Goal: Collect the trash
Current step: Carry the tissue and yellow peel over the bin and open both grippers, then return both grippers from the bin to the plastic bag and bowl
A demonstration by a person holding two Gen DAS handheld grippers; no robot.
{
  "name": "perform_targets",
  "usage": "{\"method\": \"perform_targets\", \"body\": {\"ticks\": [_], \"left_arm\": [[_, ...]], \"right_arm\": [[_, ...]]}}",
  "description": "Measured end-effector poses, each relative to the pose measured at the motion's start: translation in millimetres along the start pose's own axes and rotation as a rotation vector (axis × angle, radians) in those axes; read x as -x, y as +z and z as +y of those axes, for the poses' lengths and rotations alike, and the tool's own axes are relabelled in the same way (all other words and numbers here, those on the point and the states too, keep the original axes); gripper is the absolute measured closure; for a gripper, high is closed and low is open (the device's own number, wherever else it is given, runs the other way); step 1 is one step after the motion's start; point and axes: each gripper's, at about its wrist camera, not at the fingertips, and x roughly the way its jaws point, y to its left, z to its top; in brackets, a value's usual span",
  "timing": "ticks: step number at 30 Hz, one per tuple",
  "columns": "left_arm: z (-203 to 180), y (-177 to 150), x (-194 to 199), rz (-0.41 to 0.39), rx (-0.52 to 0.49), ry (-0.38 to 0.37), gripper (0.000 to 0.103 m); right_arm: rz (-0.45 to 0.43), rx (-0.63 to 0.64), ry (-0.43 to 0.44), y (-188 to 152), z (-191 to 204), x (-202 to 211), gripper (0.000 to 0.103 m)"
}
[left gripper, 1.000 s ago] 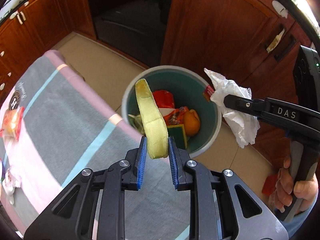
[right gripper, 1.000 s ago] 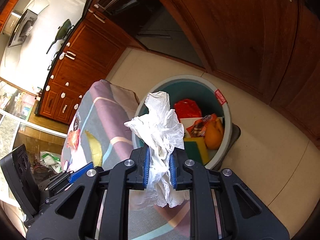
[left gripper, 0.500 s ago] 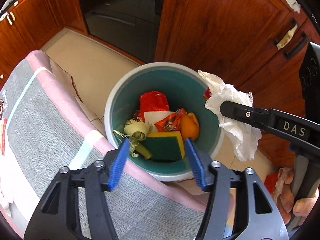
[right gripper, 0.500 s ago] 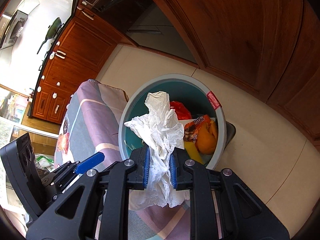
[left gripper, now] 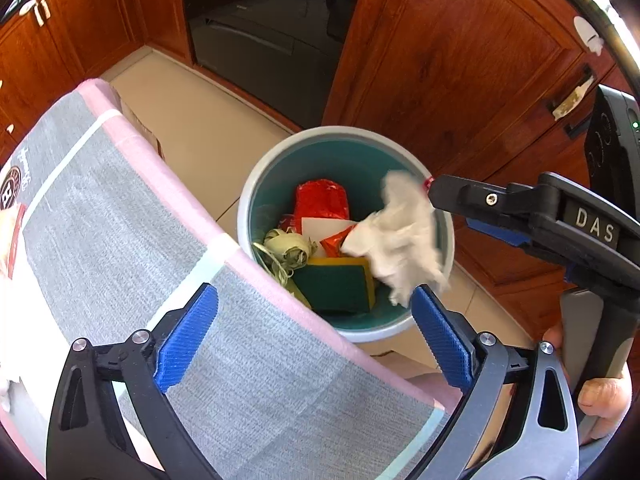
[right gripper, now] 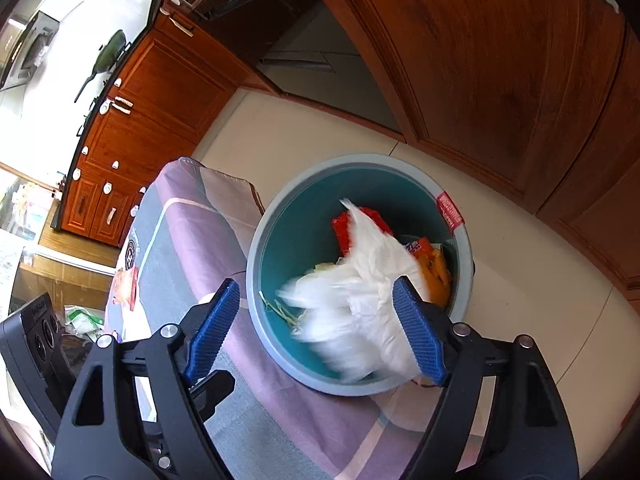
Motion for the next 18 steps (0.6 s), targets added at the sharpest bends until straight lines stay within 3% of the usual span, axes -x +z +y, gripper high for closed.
{"method": "perform_targets", "body": {"ticks": [10, 18], "left_arm": [[19, -22, 21, -0.016, 0.037, -0.005, 0.006], [47, -46, 52, -0.063, 0.084, 0.015, 0.005]], "right_arm": [[0.034, -0.028, -0.036, -10, 11, 3, 0.023], [0.057, 0.052, -0.03, -31, 53, 5, 0.023]]}}
